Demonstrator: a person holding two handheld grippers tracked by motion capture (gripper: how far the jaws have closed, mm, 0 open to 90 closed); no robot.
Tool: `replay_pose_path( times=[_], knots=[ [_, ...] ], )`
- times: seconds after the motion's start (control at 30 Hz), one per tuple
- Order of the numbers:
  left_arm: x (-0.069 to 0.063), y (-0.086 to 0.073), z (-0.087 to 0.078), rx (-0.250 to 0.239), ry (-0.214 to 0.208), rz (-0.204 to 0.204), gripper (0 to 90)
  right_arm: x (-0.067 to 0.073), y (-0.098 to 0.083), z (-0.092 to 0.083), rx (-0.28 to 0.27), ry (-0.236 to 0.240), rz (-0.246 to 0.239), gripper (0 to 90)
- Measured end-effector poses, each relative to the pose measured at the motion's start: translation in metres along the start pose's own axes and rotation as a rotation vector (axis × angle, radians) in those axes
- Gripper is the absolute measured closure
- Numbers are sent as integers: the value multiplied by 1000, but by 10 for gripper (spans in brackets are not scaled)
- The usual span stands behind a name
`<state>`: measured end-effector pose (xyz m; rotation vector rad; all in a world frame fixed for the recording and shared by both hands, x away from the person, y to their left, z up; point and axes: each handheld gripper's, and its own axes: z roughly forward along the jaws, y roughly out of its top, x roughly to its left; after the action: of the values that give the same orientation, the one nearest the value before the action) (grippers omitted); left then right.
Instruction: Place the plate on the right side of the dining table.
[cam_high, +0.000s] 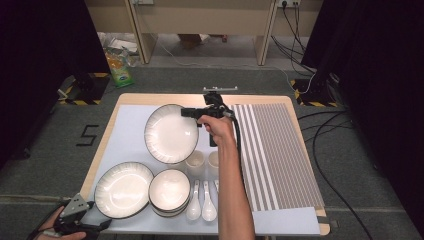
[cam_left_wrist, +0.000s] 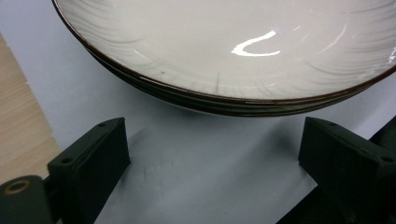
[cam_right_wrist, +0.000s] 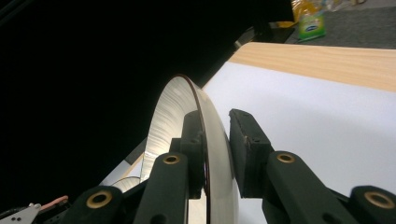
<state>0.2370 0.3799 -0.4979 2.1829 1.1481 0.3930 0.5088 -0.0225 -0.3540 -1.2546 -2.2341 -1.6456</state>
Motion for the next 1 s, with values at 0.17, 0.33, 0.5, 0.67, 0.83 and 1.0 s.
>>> replay_pose_path(
  times=[0.17,0.33,0.5,0.67,0.83,1.0],
  knots=[
    [-2,1,1,4,8,-3,50,-15,-3,-29,-29,-16,37,760],
    [-1,1,2,-1,3,-3,46,-32,-10,-62,-61,-54,71,755],
    [-1,1,2,0,4,-3,45,-51,-20,-96,-121,-67,111,755],
    [-1,1,2,-1,5,-2,44,-66,-29,-133,-159,-88,137,752],
    [-1,1,2,1,-1,-2,44,-77,-37,-170,-212,-112,171,748],
    [-1,1,2,-1,4,-2,44,-90,-48,-198,-230,-148,192,748]
  ],
)
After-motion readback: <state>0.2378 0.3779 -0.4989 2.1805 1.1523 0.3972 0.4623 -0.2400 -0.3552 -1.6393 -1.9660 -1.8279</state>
